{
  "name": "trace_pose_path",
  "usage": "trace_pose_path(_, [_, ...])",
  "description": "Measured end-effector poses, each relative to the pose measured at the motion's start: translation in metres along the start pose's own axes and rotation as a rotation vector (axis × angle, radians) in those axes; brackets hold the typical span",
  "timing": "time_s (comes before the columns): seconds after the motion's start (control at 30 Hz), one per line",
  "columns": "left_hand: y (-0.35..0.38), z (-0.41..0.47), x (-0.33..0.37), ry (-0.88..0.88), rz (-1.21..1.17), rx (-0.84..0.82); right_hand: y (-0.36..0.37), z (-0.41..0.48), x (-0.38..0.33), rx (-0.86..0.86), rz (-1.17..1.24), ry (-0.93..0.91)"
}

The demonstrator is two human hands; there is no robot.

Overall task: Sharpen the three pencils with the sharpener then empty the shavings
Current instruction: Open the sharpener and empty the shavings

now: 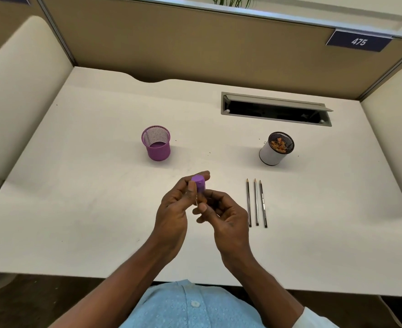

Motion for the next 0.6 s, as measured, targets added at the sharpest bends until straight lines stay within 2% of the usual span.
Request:
trace_pose_path(0.13, [0.003,0.004,0.015,0.058,0.118,-0.076,0.004,0.003,0.003,-0.070,0.086,0.021])
trace_pose_path(0.3, [0.010,0.007,0.023,0.085,0.147,-0.141,0.009,0.007,0.008,-0.118,0.177,0.045])
trace_pose_path(0.6, [0.013,0.008,0.021,0.059,0.026,-0.026,0.011,0.015,0.008,-0.124,0.034,-0.033])
Point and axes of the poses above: each hand's wrist, its own z-axis towards the middle knuckle, its own y-axis out of the palm, x = y × z, the point moved 8 cm from there along z, towards the middle knuckle, and after that the axes turned 10 degrees about -y, right-handed, at the moved point
